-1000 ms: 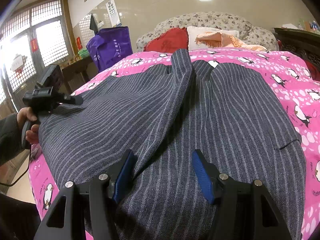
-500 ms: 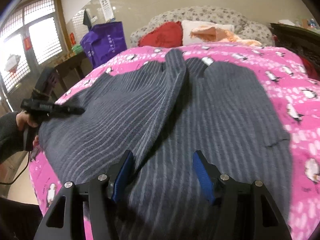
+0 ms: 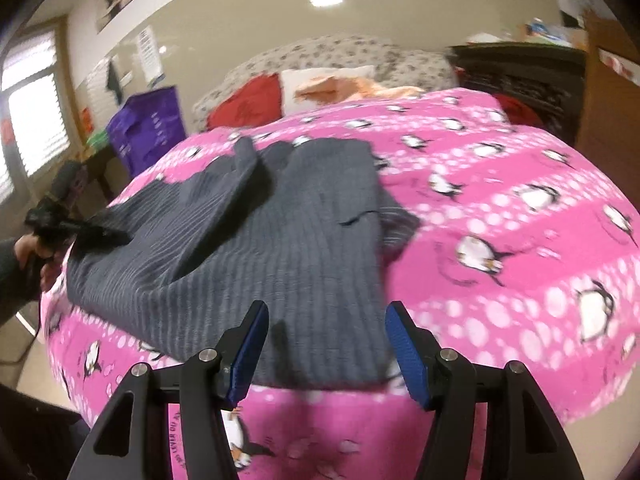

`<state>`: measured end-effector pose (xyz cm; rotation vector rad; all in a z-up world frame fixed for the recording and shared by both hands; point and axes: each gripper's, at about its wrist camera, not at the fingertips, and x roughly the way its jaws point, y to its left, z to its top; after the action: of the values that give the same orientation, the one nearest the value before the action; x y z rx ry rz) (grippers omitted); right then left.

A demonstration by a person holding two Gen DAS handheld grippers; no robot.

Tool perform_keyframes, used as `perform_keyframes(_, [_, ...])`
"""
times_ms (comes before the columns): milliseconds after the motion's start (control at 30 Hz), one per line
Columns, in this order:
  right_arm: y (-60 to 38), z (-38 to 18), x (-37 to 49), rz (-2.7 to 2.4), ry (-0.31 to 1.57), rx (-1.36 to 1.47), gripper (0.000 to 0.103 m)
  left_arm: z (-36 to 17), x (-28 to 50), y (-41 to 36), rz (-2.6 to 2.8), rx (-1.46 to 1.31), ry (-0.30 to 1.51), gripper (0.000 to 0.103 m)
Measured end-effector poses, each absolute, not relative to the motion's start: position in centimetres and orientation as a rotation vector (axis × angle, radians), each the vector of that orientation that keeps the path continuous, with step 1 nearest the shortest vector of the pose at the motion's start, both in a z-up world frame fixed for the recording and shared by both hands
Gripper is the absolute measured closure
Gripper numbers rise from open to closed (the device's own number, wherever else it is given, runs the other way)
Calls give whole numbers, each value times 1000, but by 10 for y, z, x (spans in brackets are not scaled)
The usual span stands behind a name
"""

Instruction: Fold large clothes

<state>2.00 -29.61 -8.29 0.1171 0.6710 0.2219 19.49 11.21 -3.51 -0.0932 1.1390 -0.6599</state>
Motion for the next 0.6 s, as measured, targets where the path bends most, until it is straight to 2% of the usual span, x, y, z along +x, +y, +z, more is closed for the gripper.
perform_keyframes(267, [-333, -96, 16, 129, 681, 227, 44, 15, 191, 24, -885, -175, 1099, 82])
perform_keyframes(500, [-353, -101, 3, 129, 673, 255, 44, 17, 230, -50, -816, -337, 1154, 82])
perform_keyframes(600, [-367, -107, -5, 111, 690, 285, 44, 20, 244, -65, -736, -426, 1129, 89])
